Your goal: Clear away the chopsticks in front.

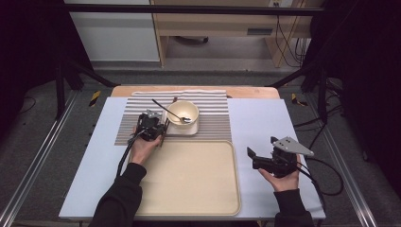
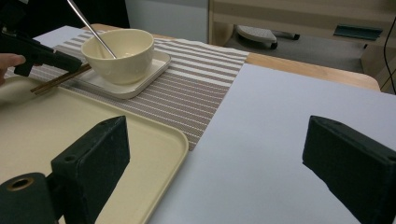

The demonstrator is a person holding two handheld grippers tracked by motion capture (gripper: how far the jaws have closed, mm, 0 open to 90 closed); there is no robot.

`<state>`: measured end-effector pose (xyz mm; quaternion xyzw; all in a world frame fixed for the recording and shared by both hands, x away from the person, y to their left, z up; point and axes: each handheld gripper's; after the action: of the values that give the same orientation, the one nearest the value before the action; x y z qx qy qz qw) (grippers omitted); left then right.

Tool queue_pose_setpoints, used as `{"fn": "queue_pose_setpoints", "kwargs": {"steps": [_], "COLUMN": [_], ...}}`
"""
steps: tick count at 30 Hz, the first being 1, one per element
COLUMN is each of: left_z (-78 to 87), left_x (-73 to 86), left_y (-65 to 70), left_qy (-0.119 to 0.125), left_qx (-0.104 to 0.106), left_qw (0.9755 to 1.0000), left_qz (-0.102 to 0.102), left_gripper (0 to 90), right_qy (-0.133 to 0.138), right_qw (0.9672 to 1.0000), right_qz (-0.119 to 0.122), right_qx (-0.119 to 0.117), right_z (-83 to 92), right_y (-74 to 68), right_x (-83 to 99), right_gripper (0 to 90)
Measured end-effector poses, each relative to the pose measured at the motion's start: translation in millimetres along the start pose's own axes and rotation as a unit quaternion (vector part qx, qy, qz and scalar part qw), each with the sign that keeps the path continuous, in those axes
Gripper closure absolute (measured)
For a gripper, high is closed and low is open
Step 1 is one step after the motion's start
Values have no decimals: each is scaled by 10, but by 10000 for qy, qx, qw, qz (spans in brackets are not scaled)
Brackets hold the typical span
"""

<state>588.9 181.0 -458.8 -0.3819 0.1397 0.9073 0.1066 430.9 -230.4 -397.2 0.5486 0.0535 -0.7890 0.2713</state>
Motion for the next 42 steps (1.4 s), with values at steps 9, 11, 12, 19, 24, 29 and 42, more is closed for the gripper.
{"fn": "queue_pose_setpoints", "kwargs": {"steps": [9,11,12,19,24,29,42], "left_z": [-104,-135,-151,-163,-156,-145,84], "left_x": [-85,-92,-91,-109,-113,-112,-115], "left_y": [-11,-14,-14,-11,-21,-35,-95], "left_qy": [4,-25,-22,13,94,107,298], "left_qx": [-102,-117,-104,-235,-298,-258,-259], "left_qw": [9999,9999,9999,9995,9991,9991,9987], "left_qz": [2,18,44,195,279,305,336], "left_gripper": [756,769,781,826,847,848,849], "right_qy": [-32,-44,-43,-44,-51,-64,-65], "right_qw": [10000,10000,10000,10000,10000,10000,10000], "right_qz": [19,24,30,18,29,40,49], "right_qx": [-12,-22,-23,-30,-30,-27,-22], "right_z": [-12,-13,-14,-13,-20,-23,-21], "right_y": [-1,-2,-3,-6,-8,-9,-12], "right_x": [4,5,5,5,7,9,9], "right_gripper": [76,76,76,77,77,77,77]}}
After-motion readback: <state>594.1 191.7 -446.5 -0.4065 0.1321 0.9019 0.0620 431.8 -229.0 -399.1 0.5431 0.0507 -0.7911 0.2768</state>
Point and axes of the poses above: each handheld gripper's, and its own axes: z roughly backward along the jaws, x roughly out of its underside, y roughly to its right, and after that the axes turned 14 degrees about z, right-handed
